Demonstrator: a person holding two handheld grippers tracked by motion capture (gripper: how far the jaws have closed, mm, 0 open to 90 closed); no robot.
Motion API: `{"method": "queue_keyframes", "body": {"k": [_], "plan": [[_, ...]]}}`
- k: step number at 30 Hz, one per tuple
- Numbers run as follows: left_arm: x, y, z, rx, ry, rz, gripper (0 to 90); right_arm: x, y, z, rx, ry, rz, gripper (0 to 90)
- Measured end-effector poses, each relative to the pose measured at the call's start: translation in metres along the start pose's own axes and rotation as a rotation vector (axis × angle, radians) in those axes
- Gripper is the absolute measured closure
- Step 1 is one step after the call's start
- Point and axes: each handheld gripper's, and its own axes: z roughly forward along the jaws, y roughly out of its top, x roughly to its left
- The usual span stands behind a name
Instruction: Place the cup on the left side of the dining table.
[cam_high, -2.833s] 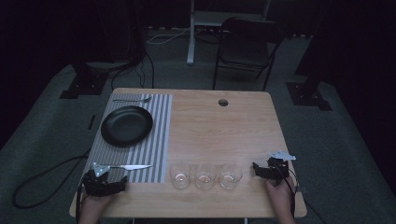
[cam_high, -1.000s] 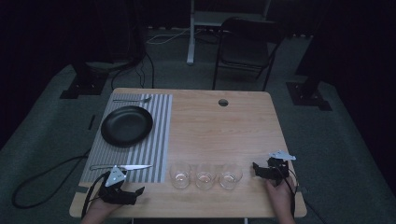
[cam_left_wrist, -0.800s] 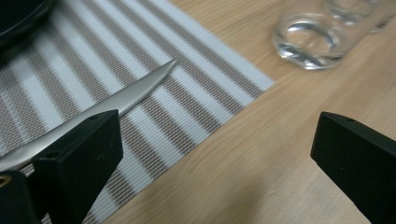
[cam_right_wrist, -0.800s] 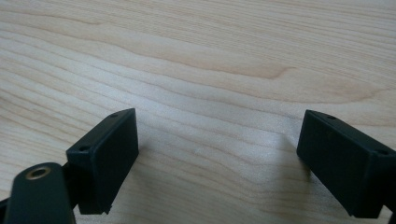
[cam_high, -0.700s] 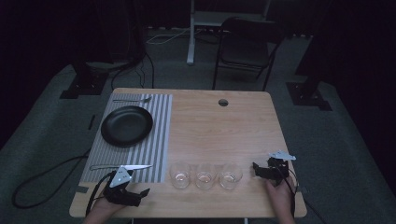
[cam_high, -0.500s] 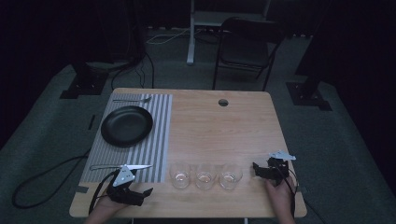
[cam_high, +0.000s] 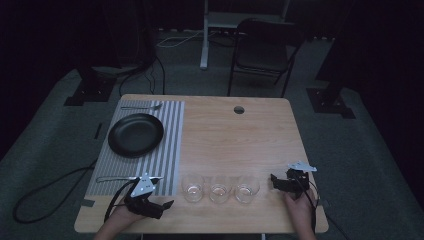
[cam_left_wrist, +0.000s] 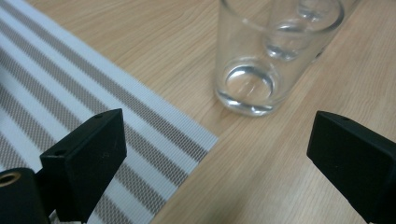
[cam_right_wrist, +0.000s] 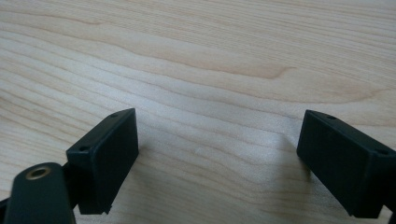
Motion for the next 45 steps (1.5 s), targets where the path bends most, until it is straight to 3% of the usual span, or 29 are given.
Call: {"method": "queue_keyframes", "body": {"k": [7, 12, 19, 25, 45], "plan": [[-0.002, 0.013, 0.002, -0.010, -0.034, 0.027, 5.2, 0.000, 0.000, 0.000, 0.000, 0.000, 0.000, 12.2], [-0.005, 0.022, 0.005, 0.000, -0.024, 0.056, 5.2, 0.000, 0.000, 0.000, 0.000, 0.000, 0.000, 12.2], [-0.009, 0.032, 0.008, -0.017, -0.065, 0.072, 5.2, 0.000, 0.000, 0.000, 0.000, 0.000, 0.000, 12.2], [-0.015, 0.045, 0.012, -0.016, -0.069, 0.114, 5.2, 0.000, 0.000, 0.000, 0.000, 0.000, 0.000, 12.2], [-0.024, 0.077, 0.021, -0.030, -0.127, 0.181, 5.3, 0.000, 0.000, 0.000, -0.001, 0.000, -0.002, 12.2]]}}
